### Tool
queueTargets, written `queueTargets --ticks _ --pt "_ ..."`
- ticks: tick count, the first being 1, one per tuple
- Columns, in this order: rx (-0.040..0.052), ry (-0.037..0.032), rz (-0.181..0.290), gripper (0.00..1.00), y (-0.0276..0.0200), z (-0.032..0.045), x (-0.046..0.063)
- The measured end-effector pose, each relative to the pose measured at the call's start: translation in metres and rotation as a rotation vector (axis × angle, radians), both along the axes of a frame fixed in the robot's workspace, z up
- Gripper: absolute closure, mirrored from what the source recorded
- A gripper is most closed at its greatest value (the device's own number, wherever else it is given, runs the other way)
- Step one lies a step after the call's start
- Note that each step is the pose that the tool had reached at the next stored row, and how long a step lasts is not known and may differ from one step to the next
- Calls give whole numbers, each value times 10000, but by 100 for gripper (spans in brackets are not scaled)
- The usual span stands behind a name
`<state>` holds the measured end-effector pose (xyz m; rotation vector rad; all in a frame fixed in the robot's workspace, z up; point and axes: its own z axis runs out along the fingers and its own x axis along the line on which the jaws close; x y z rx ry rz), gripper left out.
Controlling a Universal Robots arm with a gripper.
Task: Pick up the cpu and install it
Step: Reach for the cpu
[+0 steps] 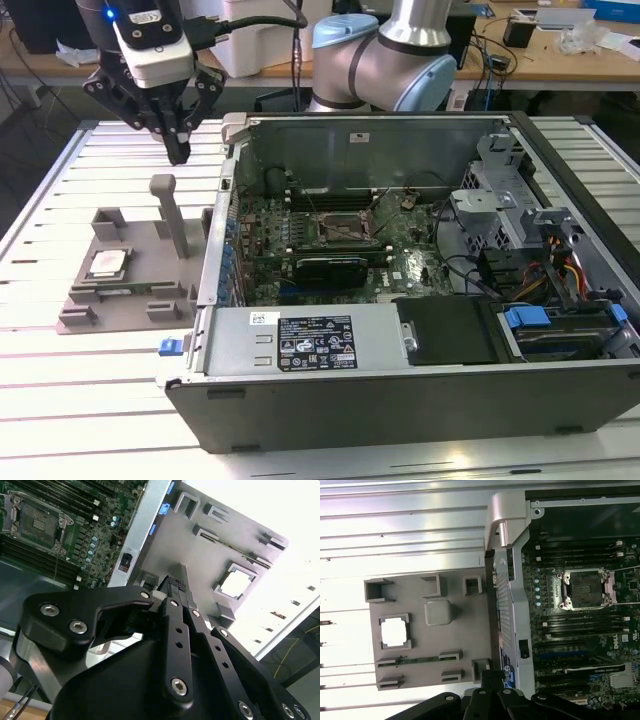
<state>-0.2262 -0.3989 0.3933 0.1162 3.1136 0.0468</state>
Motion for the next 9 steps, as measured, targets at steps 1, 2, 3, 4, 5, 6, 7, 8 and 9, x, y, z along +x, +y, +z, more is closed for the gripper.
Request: queueTargets --ticks 1,2,3,4,5,6,7,8,9 --pt "0 0 0 89 0 0 -15" --pt "0 0 -1 89 0 0 -34" --pt "0 0 -1 89 0 0 -50" --pt "0 0 -1 89 0 0 -78" --pt "1 -1 -1 89 0 -1 -98" --pt "0 0 0 89 0 0 -144" --pt "0 0 0 89 0 0 -166" --pt "0 0 0 89 0 0 -188" --pt "0 0 0 89 0 0 -208"
